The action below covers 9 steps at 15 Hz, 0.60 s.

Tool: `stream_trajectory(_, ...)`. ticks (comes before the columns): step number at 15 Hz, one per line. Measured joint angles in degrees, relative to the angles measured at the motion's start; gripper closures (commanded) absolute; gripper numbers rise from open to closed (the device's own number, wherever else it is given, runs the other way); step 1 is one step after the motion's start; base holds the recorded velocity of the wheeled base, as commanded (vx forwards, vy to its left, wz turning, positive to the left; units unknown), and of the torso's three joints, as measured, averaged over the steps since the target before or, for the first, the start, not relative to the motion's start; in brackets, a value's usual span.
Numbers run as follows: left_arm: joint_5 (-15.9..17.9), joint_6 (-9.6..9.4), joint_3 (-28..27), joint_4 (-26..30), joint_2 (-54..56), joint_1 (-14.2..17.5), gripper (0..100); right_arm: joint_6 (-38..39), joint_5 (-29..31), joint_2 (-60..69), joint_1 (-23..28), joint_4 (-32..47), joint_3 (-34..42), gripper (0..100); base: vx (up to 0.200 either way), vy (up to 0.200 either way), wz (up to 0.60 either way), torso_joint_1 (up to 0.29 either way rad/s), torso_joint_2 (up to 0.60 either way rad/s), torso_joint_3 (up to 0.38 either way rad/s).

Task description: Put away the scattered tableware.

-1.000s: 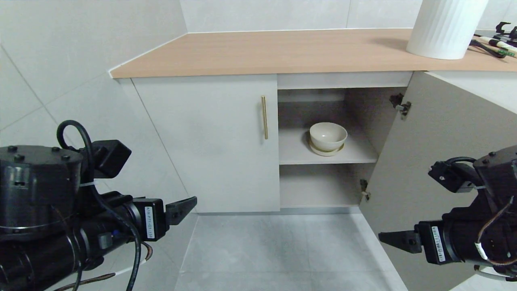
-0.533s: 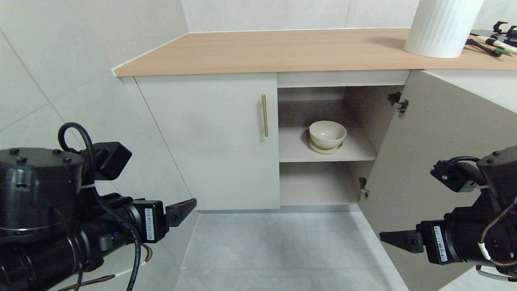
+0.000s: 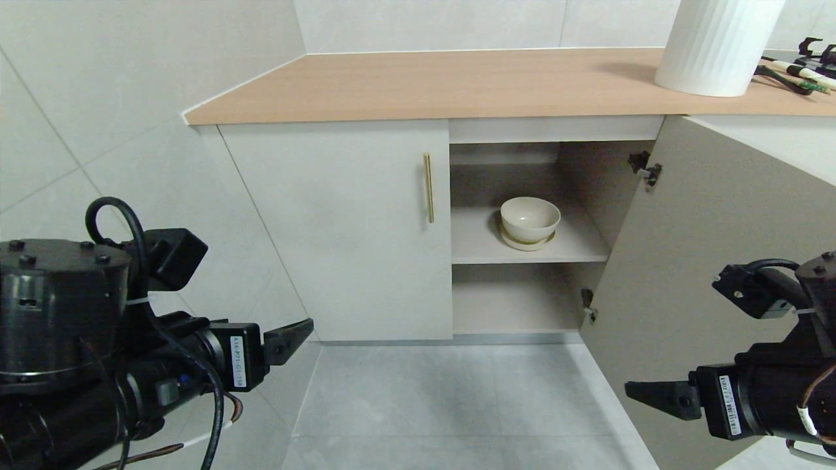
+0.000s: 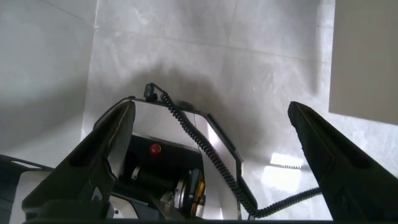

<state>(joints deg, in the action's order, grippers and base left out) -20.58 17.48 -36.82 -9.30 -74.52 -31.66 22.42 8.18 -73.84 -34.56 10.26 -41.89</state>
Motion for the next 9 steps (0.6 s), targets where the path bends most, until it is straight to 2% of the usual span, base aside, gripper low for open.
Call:
stream_trajectory(4, 0.0, 0.00, 0.0, 0.0, -0.1, 0.0, 0, -0.2, 0.1, 1.5, 0.0, 4.8, -0.6, 0, 0.000, -0.200, 0.00, 0.005, 0.00, -0.001)
stream_trajectory(7, 0.0, -0.02, 0.0, 0.0, -0.1, 0.0, 0, -1.1, -0.4, 2.9, 0.0, 13.9, -2.9, 0, 0.000, -0.200, 0.00, 0.001, 0.00, 0.001)
stream_trajectory(9, 0.0, -0.02, 0.0, 0.0, -0.1, 0.0, 0, -2.2, -0.4, 4.1, 0.0, 17.0, -4.5, 0, 0.000, -0.200, 0.00, 0.000, 0.00, 0.005)
